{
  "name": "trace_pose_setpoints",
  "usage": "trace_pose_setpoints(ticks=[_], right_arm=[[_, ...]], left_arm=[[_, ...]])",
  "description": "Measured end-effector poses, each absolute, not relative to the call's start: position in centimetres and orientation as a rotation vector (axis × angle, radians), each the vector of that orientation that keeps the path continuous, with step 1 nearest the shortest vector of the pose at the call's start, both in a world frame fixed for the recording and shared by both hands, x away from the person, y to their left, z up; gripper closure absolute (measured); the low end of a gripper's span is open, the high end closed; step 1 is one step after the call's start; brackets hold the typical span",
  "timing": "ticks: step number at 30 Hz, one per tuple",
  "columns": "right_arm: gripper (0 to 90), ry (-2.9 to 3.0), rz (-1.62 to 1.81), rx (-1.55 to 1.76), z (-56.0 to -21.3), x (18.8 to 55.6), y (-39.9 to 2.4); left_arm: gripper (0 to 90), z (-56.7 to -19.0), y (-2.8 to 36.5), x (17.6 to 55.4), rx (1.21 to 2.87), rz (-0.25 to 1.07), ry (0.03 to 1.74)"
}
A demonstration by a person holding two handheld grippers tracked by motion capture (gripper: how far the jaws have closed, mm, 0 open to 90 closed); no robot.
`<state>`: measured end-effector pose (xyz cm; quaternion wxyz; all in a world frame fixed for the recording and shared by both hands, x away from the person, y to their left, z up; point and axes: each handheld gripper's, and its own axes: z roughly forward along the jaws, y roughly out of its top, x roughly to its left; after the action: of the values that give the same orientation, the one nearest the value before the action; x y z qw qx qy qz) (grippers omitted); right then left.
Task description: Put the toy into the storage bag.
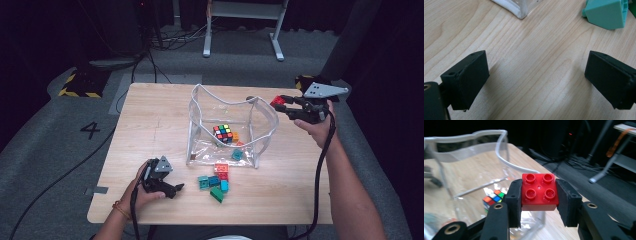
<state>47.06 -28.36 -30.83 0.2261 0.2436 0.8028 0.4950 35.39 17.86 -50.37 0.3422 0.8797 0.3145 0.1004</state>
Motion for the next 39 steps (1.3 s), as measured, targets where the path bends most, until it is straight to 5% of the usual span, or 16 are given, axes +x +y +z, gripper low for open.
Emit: trace_pose_setpoints(ticks=[22, 39], right_arm=[[58.8, 2.471, 1.232, 0.406, -31.5, 47.7, -19.5], [58.7, 2.705, 0.746, 0.308, -32.6, 49.4, -14.5]], left_arm=[[5.5, -50.4, 17.9, 35.4, 2.287, 0.261, 0.818], [5.5, -50.4, 17.9, 35.4, 2.288, 0.262, 0.816]])
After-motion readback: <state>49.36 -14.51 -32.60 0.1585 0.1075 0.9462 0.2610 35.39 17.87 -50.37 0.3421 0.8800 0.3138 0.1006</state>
